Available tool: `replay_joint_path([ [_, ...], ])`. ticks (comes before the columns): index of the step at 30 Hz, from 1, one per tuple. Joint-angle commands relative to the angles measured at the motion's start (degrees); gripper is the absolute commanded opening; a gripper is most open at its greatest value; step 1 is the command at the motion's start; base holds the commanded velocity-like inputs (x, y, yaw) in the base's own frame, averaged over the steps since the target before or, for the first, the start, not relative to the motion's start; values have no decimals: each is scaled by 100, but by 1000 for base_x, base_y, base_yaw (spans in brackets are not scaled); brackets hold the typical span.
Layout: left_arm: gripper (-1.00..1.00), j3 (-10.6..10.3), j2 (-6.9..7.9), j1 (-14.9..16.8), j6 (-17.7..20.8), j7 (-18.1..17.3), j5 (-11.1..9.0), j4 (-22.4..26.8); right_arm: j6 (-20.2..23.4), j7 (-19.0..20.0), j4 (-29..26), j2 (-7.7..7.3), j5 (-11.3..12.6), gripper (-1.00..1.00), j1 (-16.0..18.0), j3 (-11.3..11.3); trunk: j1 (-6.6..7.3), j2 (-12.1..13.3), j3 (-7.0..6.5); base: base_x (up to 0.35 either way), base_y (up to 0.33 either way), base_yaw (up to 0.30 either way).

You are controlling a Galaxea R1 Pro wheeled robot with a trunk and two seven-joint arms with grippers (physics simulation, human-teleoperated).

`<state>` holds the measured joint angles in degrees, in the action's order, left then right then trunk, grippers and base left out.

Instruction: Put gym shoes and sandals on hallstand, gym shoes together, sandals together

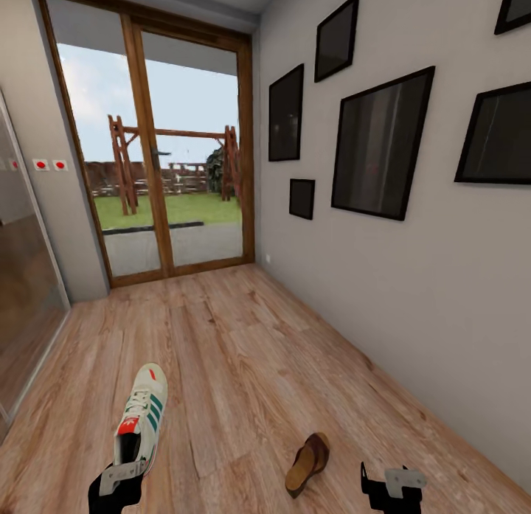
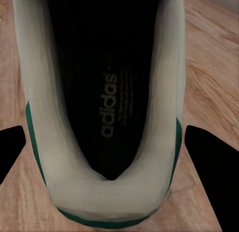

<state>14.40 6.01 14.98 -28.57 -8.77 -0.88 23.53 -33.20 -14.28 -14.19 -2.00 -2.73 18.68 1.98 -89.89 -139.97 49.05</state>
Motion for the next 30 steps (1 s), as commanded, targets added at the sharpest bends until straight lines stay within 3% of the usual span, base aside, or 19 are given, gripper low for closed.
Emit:
replay_joint_path([
  [1,-100,40,-4,5,-12,-54,-9,-6,-5,-48,4,-2,-28,100,4,21,-1,-2,6,211,241,0],
  [18,-100,38,-6,5,-9,-54,-9,6,-3,-48,-5,7,-21,100,4,21,-1,-2,115,201,242,-3],
  [30,-100,39,-9,5,-8,-54,-9,11,-1,-43,-5,7,-18,100,4,21,-1,-2,217,49,242,-124],
])
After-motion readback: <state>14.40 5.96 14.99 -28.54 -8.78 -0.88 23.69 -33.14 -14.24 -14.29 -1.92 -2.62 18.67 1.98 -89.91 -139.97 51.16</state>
